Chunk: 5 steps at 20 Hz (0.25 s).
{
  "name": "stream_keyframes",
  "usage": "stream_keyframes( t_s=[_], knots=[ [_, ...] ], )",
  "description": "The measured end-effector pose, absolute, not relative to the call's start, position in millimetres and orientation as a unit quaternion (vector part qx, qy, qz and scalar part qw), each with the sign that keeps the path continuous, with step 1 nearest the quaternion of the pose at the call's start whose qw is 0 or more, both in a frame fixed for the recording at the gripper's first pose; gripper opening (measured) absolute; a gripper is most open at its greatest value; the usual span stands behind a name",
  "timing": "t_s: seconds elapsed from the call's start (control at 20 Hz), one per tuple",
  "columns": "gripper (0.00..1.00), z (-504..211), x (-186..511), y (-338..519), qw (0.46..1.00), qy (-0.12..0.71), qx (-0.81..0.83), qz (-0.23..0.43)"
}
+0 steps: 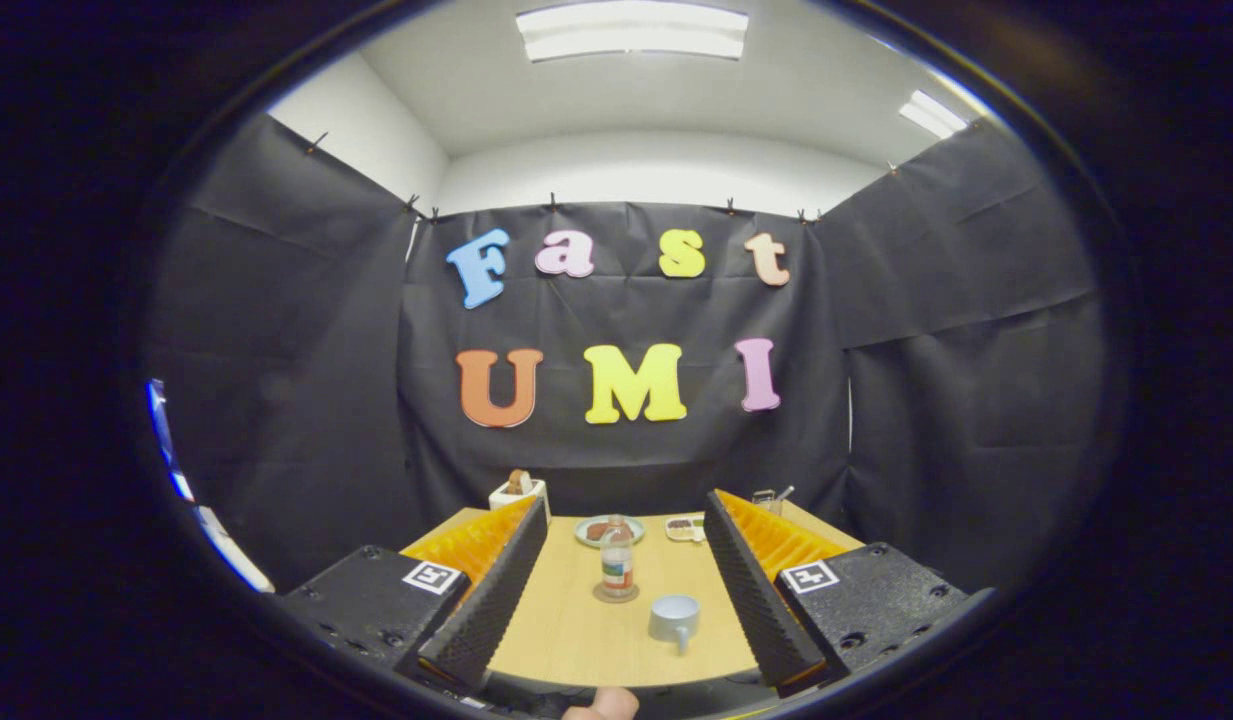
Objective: Take the bottle from table, then pour the juice into the cup, finally place the bottle on the coaster
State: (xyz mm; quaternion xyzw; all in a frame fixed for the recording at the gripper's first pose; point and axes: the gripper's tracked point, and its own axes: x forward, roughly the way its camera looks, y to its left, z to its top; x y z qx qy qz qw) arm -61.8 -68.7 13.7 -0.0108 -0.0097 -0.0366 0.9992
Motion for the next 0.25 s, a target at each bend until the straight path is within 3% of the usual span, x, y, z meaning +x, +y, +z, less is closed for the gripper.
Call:
stream_keyframes(
  t_s=[0.25],
  knots=[
    [1.0, 10.9, -70.4, -63.1, 0.999, -0.013, -0.006, -0.034]
  ],
)
